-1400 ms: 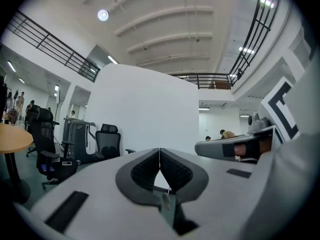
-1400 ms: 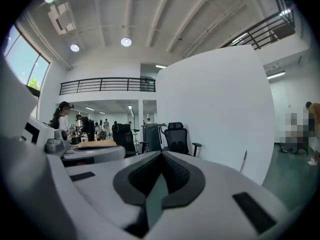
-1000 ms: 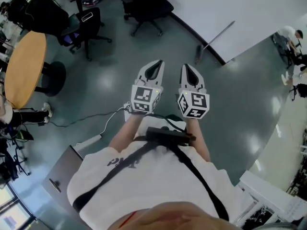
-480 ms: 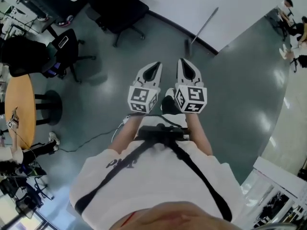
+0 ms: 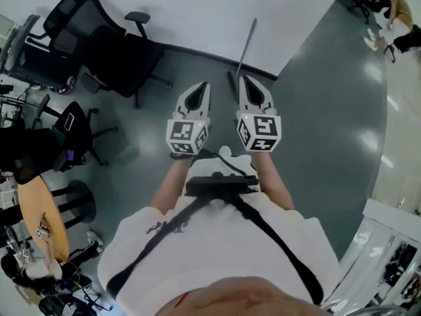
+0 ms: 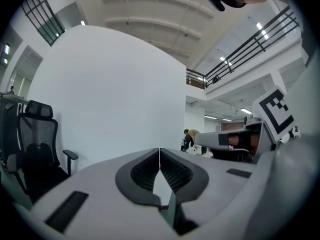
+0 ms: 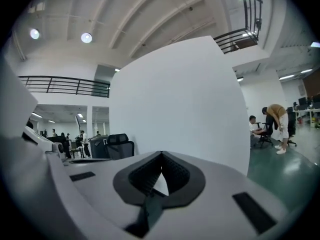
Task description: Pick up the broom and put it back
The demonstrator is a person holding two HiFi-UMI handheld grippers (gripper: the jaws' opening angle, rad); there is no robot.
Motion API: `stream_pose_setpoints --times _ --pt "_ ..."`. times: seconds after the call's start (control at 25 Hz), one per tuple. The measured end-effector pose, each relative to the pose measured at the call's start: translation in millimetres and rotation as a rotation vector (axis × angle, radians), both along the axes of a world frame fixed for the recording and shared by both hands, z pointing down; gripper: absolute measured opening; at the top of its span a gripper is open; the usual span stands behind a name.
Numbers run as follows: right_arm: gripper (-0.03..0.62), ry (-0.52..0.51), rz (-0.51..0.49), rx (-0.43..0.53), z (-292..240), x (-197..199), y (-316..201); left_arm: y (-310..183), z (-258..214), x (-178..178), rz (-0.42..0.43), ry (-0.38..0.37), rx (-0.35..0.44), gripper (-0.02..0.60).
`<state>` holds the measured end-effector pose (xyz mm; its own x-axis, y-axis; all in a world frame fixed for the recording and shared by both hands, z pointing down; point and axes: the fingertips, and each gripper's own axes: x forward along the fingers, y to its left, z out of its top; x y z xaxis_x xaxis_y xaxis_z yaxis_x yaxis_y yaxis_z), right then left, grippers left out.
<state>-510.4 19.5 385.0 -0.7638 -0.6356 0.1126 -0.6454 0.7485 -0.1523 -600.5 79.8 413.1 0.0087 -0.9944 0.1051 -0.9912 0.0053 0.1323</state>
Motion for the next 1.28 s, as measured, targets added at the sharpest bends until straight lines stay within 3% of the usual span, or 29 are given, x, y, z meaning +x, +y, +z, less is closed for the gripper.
stream_pose_setpoints --times 0.24,0.76,1.12,1.28 --pt "0.005 0.034 0.065 -0.072 29.6 -3.6 -55.6 -71.0 26.4 -1.0 0.094 0.025 -0.078 0.012" --pt "0.005 0.071 0.276 -0.038 33.9 -48.6 -197.7 -232.3 32.9 -31.4 0.37 0.008 -0.043 0.012" --pt "0.005 0.138 0.377 -0.093 79.6 -102.0 -255.8 -306.0 77.3 -94.7 0.451 0.05 -0.094 0.012" --pt "0.005 0.183 0.396 -0.144 113.8 -101.0 -272.1 -330.4 103.2 -99.7 0.461 0.068 -0.133 0.012"
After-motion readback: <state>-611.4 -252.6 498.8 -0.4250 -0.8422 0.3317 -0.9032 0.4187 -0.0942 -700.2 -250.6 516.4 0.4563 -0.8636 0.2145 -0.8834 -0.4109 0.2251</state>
